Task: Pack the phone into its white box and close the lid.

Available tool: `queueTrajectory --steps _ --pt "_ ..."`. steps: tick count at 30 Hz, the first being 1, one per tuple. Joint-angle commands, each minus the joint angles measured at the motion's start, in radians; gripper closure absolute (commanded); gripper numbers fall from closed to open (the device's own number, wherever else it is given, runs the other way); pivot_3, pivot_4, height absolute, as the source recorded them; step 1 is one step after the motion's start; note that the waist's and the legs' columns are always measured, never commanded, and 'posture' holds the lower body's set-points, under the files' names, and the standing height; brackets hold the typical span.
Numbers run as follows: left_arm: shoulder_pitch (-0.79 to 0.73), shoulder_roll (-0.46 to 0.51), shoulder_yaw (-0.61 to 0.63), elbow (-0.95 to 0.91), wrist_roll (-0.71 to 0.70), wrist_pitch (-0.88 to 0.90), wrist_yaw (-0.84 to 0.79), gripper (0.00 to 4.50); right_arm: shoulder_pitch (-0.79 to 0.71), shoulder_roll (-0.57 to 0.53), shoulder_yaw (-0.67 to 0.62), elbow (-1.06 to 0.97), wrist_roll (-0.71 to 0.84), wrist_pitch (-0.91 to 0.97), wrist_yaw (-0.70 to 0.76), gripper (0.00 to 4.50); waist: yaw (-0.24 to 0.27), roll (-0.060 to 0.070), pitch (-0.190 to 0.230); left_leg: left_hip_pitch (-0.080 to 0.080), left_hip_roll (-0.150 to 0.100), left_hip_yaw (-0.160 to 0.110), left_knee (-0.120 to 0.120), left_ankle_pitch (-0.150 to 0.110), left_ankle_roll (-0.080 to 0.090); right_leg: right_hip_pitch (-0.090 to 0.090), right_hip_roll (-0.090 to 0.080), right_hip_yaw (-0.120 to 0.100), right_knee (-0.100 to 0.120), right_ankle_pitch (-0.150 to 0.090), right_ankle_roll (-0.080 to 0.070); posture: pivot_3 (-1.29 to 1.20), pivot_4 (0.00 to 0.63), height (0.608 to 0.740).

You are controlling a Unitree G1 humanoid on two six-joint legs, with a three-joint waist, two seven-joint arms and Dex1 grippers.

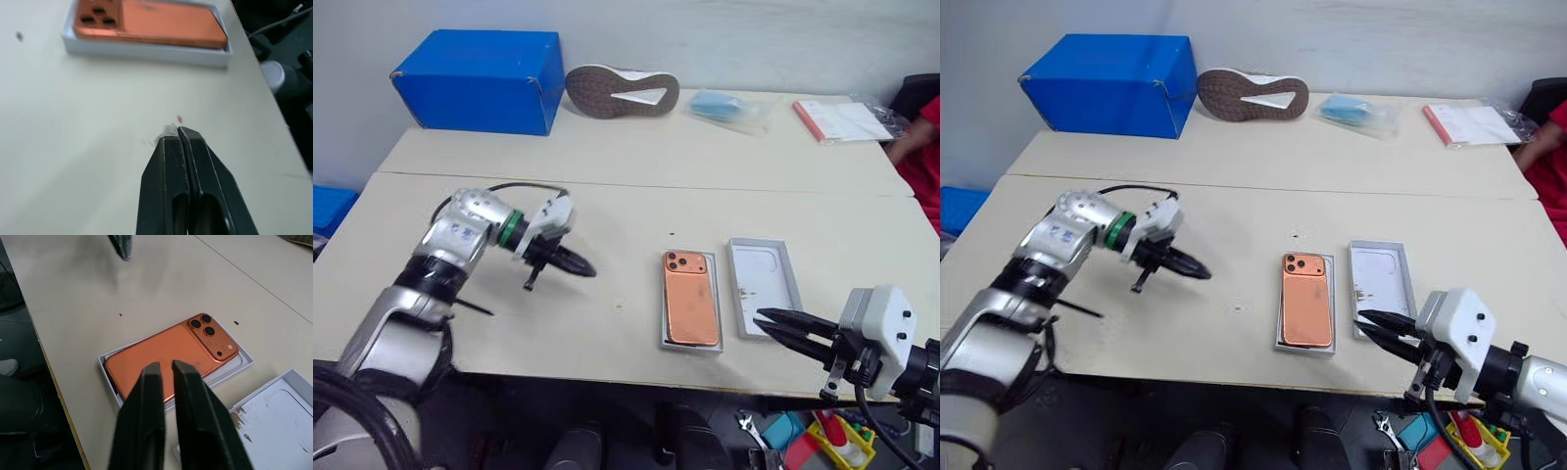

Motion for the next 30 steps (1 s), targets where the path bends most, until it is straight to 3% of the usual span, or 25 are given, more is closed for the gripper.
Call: queueTrajectory --steps 1,7,13,22,30 --pt "-0.053 -0.102 0.005 0.071 0.08 -0.061 0.014 4.5 0.0 -0.001 0.016 -0.01 -0.008 -0.009 -0.002 4.48 0.001 0.0 0.0 -0.001 0.0 0.0 0.001 -0.001 0.001 0.0 0.0 0.0 -0.001 0.0 0.0 0.0 0.15 0.74" --pt "-0.094 -0.266 0.005 0.216 0.231 -0.174 0.155 4.5 -0.007 -0.004 0.058 -0.009 -0.048 -0.014 -0.017 4.48 -0.002 0.0 0.0 -0.01 0.0 0.001 0.011 -0.004 0.004 -0.003 0.001 -0.001 -0.004 0.003 0.006 0.0 0.15 0.74" --pt "-0.158 -0.376 0.047 0.325 0.287 -0.23 0.253 4.5 -0.006 0.009 0.085 -0.015 -0.074 -0.014 -0.039 4.48 0.004 0.0 0.0 -0.009 -0.001 0.001 0.013 -0.004 0.005 -0.002 0.0 0.001 -0.006 0.004 0.008 0.0 0.15 0.74" --pt "-0.191 -0.429 0.074 0.416 0.351 -0.279 0.288 4.5 0.016 0.031 0.08 -0.032 -0.078 -0.011 -0.055 4.48 0.001 0.0 0.0 -0.009 -0.001 0.003 0.013 -0.004 0.005 -0.002 0.0 0.002 -0.003 0.005 0.008 0.0 0.15 0.74" --pt "-0.183 -0.424 0.116 0.393 0.341 -0.282 0.222 4.5 0.049 0.043 0.06 -0.041 -0.076 -0.016 -0.055 4.48 0.001 0.0 0.0 -0.009 -0.001 0.003 0.013 -0.004 0.006 -0.002 0.0 0.002 -0.002 0.005 0.008 0.0 0.15 0.74"
